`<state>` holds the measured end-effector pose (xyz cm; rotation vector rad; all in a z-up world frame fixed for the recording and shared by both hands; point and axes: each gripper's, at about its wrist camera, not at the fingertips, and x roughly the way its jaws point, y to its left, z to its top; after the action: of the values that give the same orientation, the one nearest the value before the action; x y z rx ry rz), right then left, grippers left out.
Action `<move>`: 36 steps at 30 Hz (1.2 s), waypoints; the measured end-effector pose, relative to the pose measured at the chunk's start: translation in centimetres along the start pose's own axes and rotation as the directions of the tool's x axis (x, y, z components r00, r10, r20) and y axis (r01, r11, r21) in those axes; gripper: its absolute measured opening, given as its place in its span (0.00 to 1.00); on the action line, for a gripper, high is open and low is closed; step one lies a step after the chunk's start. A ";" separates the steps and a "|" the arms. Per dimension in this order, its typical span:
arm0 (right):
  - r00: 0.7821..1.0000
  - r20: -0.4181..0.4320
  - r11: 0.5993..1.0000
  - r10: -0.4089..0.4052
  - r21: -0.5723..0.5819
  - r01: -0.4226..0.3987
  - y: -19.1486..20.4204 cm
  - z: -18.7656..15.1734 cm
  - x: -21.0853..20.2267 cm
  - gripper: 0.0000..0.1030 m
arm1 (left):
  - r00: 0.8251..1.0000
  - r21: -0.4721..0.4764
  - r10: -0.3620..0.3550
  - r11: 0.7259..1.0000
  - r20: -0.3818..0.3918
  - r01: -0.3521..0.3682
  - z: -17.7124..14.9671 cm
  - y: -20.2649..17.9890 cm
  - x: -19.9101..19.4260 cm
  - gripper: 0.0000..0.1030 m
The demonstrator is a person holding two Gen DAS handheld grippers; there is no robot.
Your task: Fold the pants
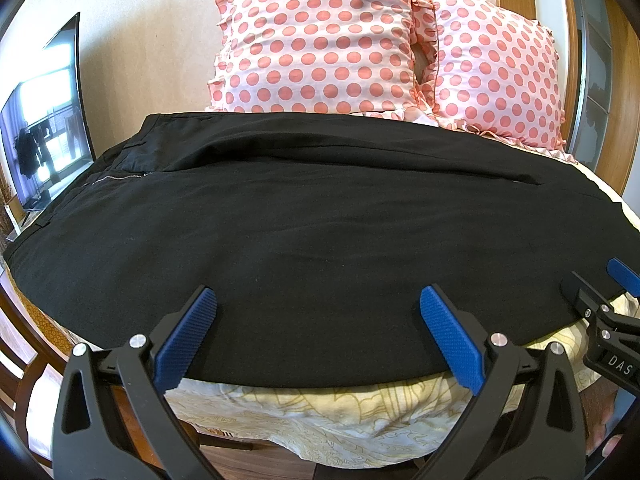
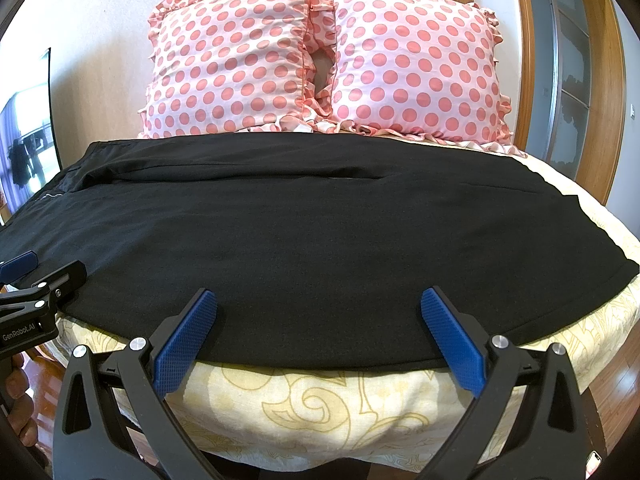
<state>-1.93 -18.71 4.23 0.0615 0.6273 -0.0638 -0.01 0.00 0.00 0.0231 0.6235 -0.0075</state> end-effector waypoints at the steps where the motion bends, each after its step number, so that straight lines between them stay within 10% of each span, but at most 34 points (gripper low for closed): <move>1: 1.000 0.000 1.000 0.000 0.000 0.000 0.0 0.0 0.0 0.99 | 1.000 0.000 0.000 1.000 0.000 0.000 0.0 0.0 0.0 0.98; 36: 1.000 -0.001 1.000 0.003 0.003 -0.003 -0.3 0.0 0.0 0.99 | 1.000 0.000 0.000 1.000 0.001 0.000 0.0 0.0 0.0 0.98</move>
<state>-1.95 -19.01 4.28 0.0652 0.6278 -0.0618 -0.01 0.00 0.01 0.0234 0.6223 -0.0074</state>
